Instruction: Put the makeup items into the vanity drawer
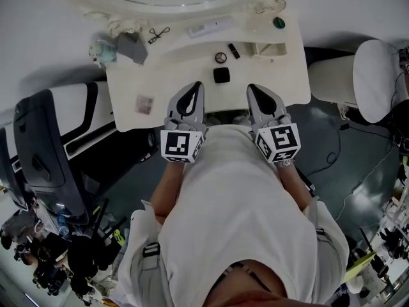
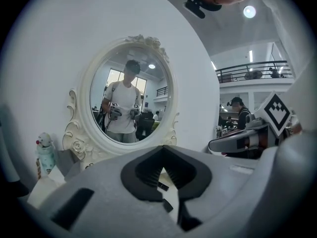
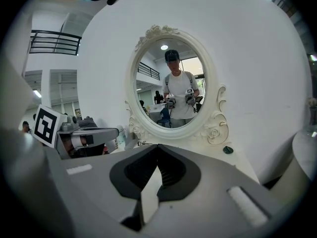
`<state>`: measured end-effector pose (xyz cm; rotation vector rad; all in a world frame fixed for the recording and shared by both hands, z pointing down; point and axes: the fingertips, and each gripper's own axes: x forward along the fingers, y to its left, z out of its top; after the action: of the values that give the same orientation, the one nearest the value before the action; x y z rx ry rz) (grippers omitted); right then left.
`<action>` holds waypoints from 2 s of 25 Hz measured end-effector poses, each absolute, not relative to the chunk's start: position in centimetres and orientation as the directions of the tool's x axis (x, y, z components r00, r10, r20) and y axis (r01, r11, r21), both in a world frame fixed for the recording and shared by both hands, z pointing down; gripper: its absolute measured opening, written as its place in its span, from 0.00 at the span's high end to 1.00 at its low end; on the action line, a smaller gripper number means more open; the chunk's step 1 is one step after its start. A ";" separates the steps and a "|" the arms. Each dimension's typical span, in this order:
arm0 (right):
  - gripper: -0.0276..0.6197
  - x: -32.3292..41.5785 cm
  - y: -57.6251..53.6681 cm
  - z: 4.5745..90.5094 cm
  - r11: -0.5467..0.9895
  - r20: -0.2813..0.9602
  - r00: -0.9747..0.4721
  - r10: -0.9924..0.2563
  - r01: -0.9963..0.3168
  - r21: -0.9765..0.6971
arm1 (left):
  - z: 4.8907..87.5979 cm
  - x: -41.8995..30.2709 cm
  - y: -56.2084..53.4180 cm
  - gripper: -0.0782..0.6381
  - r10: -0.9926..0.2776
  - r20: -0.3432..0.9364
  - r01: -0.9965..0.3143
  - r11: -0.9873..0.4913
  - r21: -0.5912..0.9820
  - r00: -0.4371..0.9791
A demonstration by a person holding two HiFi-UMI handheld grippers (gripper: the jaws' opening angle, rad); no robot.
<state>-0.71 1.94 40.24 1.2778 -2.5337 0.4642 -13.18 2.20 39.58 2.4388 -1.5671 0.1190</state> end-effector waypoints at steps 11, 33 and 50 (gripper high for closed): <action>0.95 -1.5 2.5 40.8 0.504 0.395 -0.518 -0.758 -0.851 -0.149 | 41.2 -14.1 1.8 0.88 -0.847 0.208 -0.871 -0.463 0.164 0.489; 0.95 2.6 2.4 42.2 0.277 0.490 -0.292 -0.821 -0.955 -0.106 | 53.3 -11.0 -4.4 0.73 -0.594 0.437 -0.690 -0.718 0.090 0.675; 0.95 5.1 1.6 43.4 0.148 0.542 -0.172 -0.822 -0.985 -0.089 | 66.8 -7.9 -3.5 0.54 -0.247 0.689 -0.441 -0.890 0.117 0.681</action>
<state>5.05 1.64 43.44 1.7326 -2.0664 0.6117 -7.85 -3.49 66.82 2.6213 -0.5483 1.0161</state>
